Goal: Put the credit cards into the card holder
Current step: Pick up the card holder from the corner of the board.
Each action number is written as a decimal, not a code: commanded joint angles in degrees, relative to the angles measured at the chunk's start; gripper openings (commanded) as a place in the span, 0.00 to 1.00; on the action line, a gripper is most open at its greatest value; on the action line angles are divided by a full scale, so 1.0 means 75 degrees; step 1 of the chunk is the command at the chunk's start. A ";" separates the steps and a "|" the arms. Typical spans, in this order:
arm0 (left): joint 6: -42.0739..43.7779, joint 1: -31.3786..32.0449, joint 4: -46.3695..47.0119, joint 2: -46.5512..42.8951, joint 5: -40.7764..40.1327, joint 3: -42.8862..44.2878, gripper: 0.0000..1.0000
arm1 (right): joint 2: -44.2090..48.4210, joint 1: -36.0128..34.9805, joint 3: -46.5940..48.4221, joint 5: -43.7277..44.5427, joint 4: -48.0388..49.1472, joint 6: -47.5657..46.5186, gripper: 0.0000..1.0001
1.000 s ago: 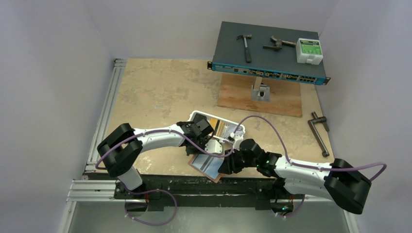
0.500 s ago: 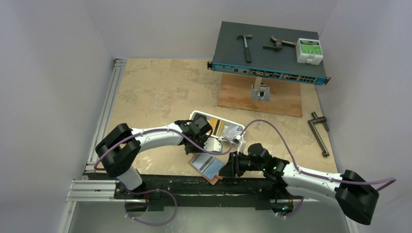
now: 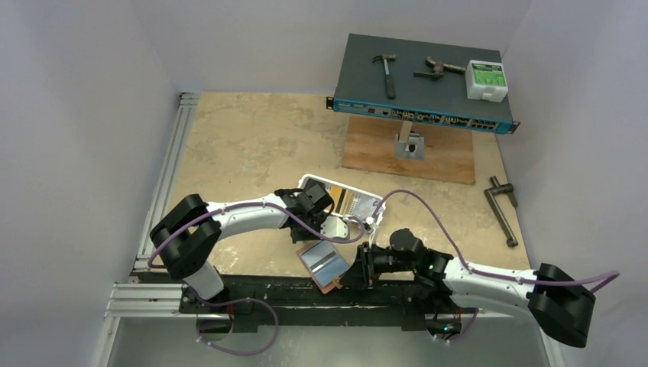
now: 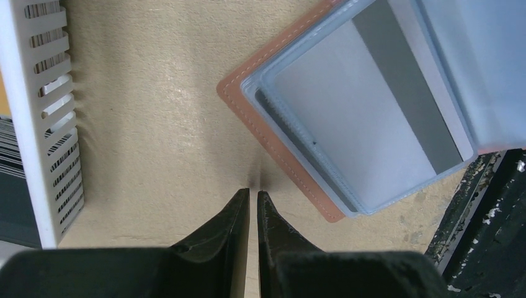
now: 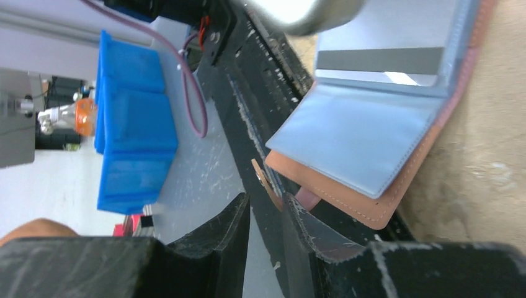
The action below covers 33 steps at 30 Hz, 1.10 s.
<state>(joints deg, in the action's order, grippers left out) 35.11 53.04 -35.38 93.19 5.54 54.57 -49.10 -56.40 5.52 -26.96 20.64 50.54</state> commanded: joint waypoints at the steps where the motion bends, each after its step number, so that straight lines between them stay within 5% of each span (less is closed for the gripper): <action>1: -0.0157 -0.0074 0.0011 -0.0027 0.0031 0.0322 0.09 | -0.0112 -0.0448 0.0043 -0.0029 0.0687 -0.0061 0.26; 7: -0.0214 -0.0157 -0.0028 -0.0031 -0.0022 0.0341 0.09 | -0.0143 -0.0671 0.0421 0.0077 -0.0149 -0.0316 0.22; 14: -0.0206 -0.0483 -0.0151 -0.0166 -0.0014 0.0389 0.09 | 0.1771 -0.0680 0.0983 0.1793 -0.3921 0.0223 0.48; 18: -0.0165 -0.0626 -0.0224 -0.0303 0.0017 0.0370 0.08 | 0.2537 -0.0682 0.0586 0.2040 -0.4526 0.1352 0.52; 26: -0.0190 -0.0731 -0.0271 -0.0486 0.0067 0.0303 0.08 | 0.0645 -0.0674 -0.0079 0.1422 -0.2193 0.2027 0.59; 33: -0.0283 -0.0731 -0.0289 -0.0678 0.0160 0.0229 0.08 | -0.1592 -0.0637 0.0724 0.1463 -0.1550 0.1426 0.61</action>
<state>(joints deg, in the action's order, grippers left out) 34.06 47.99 -37.10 90.94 5.39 55.68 -55.20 -61.45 8.82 -18.33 7.35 64.07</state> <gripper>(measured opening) 0.086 0.605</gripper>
